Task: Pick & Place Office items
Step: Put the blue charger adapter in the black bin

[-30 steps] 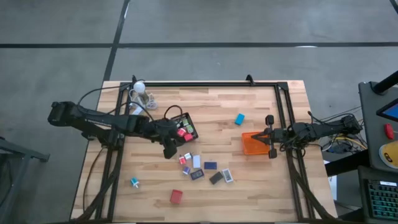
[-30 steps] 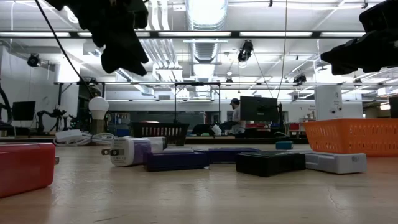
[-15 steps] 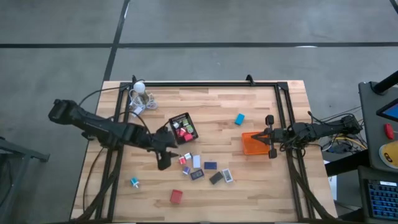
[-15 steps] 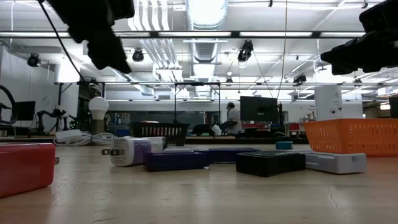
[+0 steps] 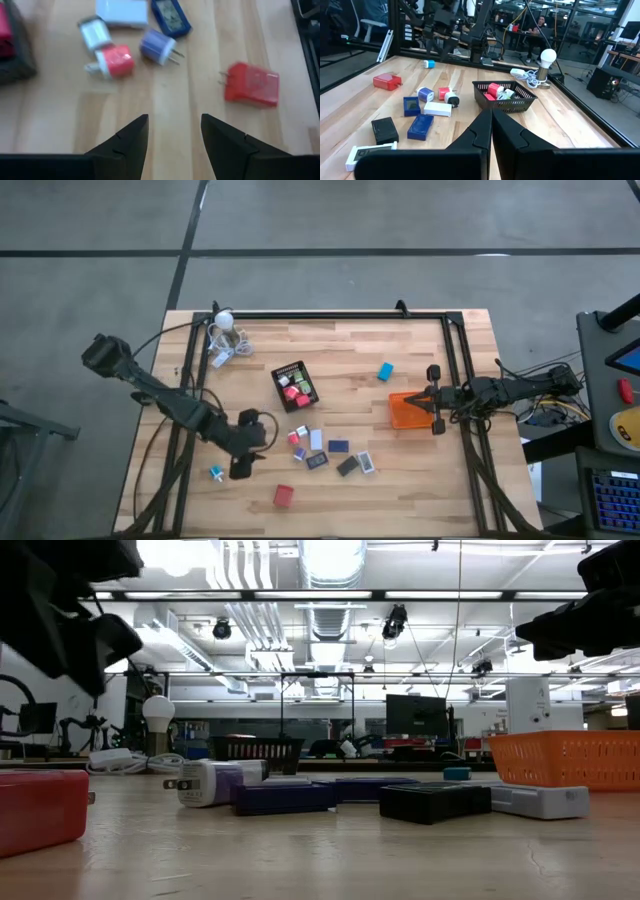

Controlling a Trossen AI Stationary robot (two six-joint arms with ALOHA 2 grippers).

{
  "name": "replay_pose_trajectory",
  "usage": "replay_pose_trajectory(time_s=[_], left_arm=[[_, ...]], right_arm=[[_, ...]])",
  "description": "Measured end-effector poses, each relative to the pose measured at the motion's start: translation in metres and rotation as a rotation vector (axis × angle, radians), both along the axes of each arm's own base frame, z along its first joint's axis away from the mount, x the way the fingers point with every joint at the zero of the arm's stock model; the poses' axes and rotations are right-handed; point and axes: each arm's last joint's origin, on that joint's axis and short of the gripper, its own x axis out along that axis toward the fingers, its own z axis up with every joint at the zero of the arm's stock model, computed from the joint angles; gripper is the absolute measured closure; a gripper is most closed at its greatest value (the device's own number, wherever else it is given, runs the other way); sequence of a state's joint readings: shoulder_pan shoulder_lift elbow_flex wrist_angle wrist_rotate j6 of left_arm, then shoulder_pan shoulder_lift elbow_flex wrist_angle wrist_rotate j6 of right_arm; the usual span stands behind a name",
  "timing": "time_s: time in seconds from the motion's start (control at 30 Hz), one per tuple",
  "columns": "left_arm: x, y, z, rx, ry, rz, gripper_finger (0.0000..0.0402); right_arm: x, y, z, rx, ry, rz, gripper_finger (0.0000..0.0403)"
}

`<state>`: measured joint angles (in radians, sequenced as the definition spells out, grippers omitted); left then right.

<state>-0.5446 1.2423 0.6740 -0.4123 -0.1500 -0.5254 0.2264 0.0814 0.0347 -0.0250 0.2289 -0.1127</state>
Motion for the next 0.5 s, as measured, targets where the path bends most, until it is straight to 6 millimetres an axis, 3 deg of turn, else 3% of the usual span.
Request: replay_pose_trajectory(time_s=[0.3,0.5], left_arm=[[-0.020,-0.031,-0.004,0.046,-0.157,0.026,0.0213],[-0.026,-0.040,-0.003,-0.013,-0.163,0.042,0.0213]], right_arm=[[0.000,0.000,0.000,0.000,0.000,0.000,0.0394],[0.000,0.000,0.000,0.000,0.000,0.000,0.0394]])
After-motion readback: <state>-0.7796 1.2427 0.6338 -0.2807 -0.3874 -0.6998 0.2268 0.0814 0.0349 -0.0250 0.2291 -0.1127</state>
